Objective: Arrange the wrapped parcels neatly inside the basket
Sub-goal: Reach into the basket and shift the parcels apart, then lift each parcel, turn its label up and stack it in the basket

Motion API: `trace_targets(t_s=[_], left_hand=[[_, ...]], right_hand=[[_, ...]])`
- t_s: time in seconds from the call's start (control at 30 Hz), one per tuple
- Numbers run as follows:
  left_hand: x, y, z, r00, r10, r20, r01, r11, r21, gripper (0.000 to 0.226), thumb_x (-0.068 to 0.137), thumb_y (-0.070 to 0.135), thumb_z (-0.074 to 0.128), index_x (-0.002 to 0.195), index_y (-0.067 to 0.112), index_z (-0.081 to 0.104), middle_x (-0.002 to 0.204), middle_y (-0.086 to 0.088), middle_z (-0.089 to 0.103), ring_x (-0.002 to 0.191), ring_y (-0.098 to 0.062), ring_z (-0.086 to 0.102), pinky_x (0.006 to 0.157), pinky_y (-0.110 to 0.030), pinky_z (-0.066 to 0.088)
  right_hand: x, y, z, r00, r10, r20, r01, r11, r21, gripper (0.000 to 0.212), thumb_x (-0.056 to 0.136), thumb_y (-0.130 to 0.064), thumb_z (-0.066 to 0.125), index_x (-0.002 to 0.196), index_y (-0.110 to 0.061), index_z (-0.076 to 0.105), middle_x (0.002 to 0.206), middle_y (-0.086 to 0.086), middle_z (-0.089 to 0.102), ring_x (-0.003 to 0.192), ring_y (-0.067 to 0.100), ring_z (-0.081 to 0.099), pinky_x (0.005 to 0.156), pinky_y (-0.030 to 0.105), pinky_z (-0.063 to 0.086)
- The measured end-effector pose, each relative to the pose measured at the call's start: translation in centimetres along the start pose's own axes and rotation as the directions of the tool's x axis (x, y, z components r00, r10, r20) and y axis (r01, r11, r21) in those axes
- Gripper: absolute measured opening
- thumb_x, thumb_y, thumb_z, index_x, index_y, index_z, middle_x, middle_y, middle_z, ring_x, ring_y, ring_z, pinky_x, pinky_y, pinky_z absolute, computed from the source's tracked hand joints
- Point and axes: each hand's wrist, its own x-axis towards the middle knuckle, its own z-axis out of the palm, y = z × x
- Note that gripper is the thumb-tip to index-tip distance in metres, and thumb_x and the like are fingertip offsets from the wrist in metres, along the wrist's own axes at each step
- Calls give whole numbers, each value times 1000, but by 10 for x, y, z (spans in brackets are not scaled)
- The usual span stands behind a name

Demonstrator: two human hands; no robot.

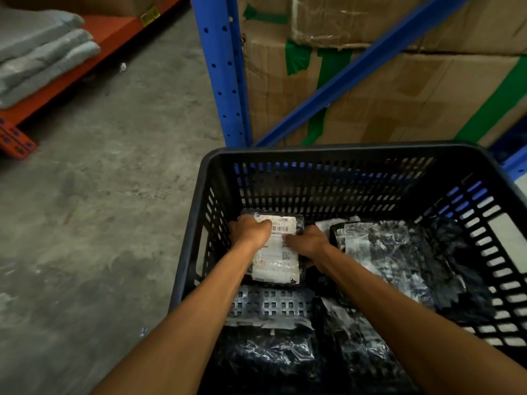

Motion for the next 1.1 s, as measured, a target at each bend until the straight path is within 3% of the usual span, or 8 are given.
trace_targets(t_s=[0.2,0.3,0.4,0.53,0.63,0.8,1.0,1.1], left_hand=[[3,-8,-1,999,-5,33,-2,982,189,50,90,29,52,135,9,59,139,-18,56,119,-32,61,100,-38,52],[-5,-13,5,999,29,36,-38,960,276,48,92,26,53,135,5,59,136,-16,61,117,-30,64,92,-33,54],[-13,-12,5,996,-11,85,-13,960,281,57,94,29,53,145,3,46,144,-16,53,124,-30,58,92,-32,50],[-23,-1,-5,985,-26,173,-7,982,187,54,98,23,44,149,6,40,145,-16,51,123,-28,56,92,-31,48],[-34,13,-21,971,48,236,-111,959,260,48,98,22,44,142,4,49,146,-18,50,131,-31,50,109,-40,42],[-73,24,-69,861,148,486,-481,550,683,52,93,19,54,144,9,48,149,-10,48,134,-27,49,107,-36,43],[-128,14,-82,671,-272,689,-666,186,722,86,76,32,76,153,25,38,150,2,47,135,-21,47,111,-39,42],[-133,4,-79,672,-269,690,-680,143,719,82,74,34,78,149,25,45,144,2,53,128,-20,52,107,-37,46]], right_hand=[[-5,-7,5,998,-3,67,17,979,-202,37,95,-31,59,120,-5,64,120,14,67,97,28,67,70,38,62],[-13,-9,16,996,-91,7,84,889,-451,48,98,-32,53,134,0,53,133,18,62,118,31,62,95,38,54],[-18,-11,14,993,-114,-45,93,942,-322,64,94,-27,61,146,0,35,141,19,54,124,30,57,100,33,51],[-26,-22,-9,983,-161,88,170,980,-107,34,90,-4,59,124,-7,57,129,15,63,106,25,63,90,37,56],[-39,-38,-42,937,-317,144,345,901,-263,33,91,-3,58,124,-9,59,128,13,60,120,28,56,98,35,48],[-95,-38,-90,803,-417,426,588,433,-684,63,88,-23,68,146,-19,42,145,8,53,128,27,53,107,42,46],[-158,11,-75,662,-156,733,733,336,-591,98,76,-17,77,156,-29,21,155,1,43,134,17,48,110,33,42],[-159,16,-65,627,-175,759,763,336,-553,87,79,-8,74,153,-24,31,135,2,61,97,-6,58,86,13,47]])
